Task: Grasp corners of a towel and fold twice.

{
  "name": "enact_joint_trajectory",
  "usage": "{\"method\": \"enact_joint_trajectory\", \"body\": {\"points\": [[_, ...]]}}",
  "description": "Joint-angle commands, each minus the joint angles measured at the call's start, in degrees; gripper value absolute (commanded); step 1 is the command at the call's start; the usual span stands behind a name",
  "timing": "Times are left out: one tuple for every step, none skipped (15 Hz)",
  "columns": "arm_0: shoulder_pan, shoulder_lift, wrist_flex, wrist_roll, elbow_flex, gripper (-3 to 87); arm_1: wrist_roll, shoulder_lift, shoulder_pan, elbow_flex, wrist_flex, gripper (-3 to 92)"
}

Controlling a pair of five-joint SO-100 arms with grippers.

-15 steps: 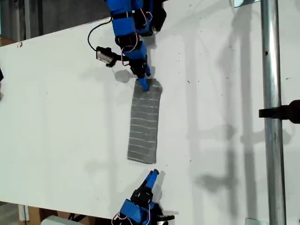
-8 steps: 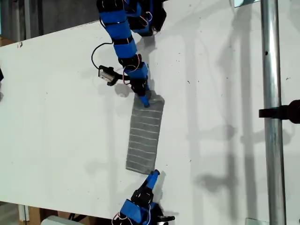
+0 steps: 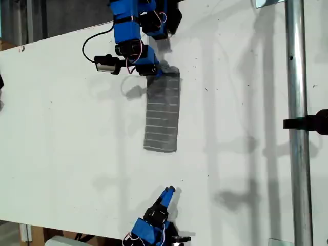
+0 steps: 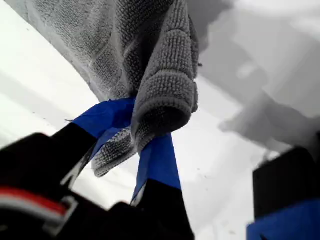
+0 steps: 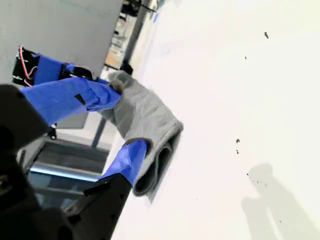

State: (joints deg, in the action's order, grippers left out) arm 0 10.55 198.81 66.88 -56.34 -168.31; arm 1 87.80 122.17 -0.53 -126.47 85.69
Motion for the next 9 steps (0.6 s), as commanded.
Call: {"method": "enact_joint_trajectory", "body": {"points": [[0.0, 0.35, -0.7, 0.09, 1.41, 17.0, 1.76, -3.43, -2.11, 13.8, 14.94, -0.2], [0.0, 0.35, -0.7, 0.0, 1.41, 17.0, -5.01, -3.52, -1.49, 14.77, 1.05, -0.2], [0.0, 0.35, -0.7, 0.0, 1.49, 17.0, -9.58, -4.57, -0.62, 12.83, -15.12, -0.2], [0.18, 0.35, -0.7, -0.26, 1.67, 17.0, -12.3, -9.58, -0.09, 14.15, -24.17, -0.2], [0.35, 0.35, -0.7, -0.53, 1.67, 16.9, -14.41, -14.94, 0.0, 16.87, -30.32, -0.2], [0.35, 0.35, -0.62, -0.62, 1.58, 16.9, -15.21, -19.25, -0.18, 18.81, -35.24, -0.2], [0.26, 0.35, -0.62, -0.62, 1.49, 16.9, -15.64, -22.59, -0.18, 19.69, -40.17, -0.2], [0.18, 0.35, -0.62, -0.53, 1.49, 16.9, -15.82, -25.84, -0.18, 20.65, -43.33, -0.2], [0.09, 0.35, -0.62, -0.53, 1.49, 16.9, -15.82, -27.86, -0.18, 20.83, -46.23, -0.2]]}}
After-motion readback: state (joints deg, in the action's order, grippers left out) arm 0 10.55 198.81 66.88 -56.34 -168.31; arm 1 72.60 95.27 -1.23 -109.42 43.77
